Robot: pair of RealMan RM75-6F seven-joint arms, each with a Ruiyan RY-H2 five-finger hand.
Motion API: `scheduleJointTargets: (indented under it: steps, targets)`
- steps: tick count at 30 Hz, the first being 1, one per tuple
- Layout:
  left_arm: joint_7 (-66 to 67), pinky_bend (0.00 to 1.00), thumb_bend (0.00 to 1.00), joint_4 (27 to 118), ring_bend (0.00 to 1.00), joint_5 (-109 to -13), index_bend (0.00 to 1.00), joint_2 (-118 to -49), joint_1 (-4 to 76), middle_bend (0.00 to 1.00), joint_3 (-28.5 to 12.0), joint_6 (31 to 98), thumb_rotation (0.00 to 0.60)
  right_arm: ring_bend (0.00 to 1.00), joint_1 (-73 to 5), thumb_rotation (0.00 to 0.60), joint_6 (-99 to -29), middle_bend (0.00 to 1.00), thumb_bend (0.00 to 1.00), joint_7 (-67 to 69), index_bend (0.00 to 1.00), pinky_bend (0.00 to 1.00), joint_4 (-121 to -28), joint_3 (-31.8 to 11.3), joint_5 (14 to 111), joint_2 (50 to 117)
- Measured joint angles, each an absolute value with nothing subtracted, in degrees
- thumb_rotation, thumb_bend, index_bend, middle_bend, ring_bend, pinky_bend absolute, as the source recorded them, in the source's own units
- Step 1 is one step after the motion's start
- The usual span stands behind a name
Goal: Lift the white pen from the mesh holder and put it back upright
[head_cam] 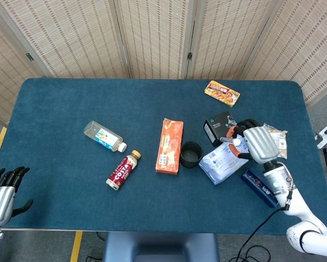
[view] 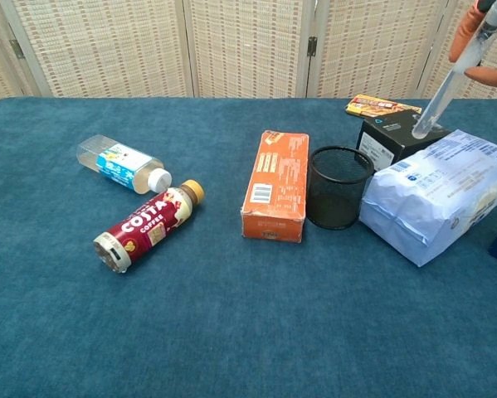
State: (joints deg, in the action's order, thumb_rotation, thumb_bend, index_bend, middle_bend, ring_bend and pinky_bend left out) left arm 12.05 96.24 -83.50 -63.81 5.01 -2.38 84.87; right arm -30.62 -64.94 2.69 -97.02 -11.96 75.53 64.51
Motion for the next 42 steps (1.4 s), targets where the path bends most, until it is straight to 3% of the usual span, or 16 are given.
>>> scheduleJointTargets:
  steps: [8, 12, 16, 26, 29, 34, 42]
  targets:
    - [12.3, 0.12, 0.25, 95.2, 0.19, -83.1, 0.18, -64.3, 5.1, 0.18, -3.9, 86.6, 0.6, 0.28, -29.4, 0.6, -60.2, 0.52, 0.35, 32.5, 0.7, 0.22, -103.3, -13.3, 74.8, 60.5]
    - [11.9, 0.12, 0.25, 95.1, 0.19, -83.6, 0.18, -64.7, 5.0, 0.18, -4.3, 87.5, 0.6, 0.28, -29.1, 0.6, -58.2, 0.52, 0.35, 40.8, 0.7, 0.22, -104.8, -13.5, 74.9, 58.5]
    - [12.0, 0.12, 0.25, 95.0, 0.19, -84.0, 0.18, -64.9, 5.1, 0.18, -4.4, 87.9, 0.6, 0.28, -28.9, 0.6, -58.6, 0.52, 0.35, 39.4, 0.7, 0.22, -104.3, -13.5, 74.9, 58.5]
    - [12.4, 0.12, 0.25, 95.2, 0.19, -83.5, 0.18, -64.8, 5.0, 0.18, -4.4, 87.5, 0.6, 0.28, -28.6, 0.6, -68.2, 0.52, 0.35, 9.5, 0.71, 0.22, -97.6, -13.4, 77.5, 64.3]
    - [12.4, 0.12, 0.25, 95.2, 0.19, -83.4, 0.18, -64.8, 5.0, 0.18, -4.3, 87.4, 0.6, 0.28, -28.6, 0.6, -69.5, 0.52, 0.35, 6.5, 0.71, 0.22, -96.9, -13.4, 77.8, 65.4]
    - [12.3, 0.12, 0.25, 95.3, 0.19, -83.3, 0.18, -64.7, 5.0, 0.18, -4.3, 87.2, 0.6, 0.28, -28.7, 0.6, -67.5, 0.52, 0.35, 12.2, 0.71, 0.22, -99.0, -13.7, 76.7, 65.2]
    - [12.1, 0.12, 0.25, 95.2, 0.19, -83.0, 0.18, -64.6, 4.9, 0.18, -4.1, 87.0, 0.6, 0.28, -29.4, 0.6, -58.2, 0.52, 0.35, 31.1, 0.71, 0.22, -106.2, -15.3, 73.2, 60.5]
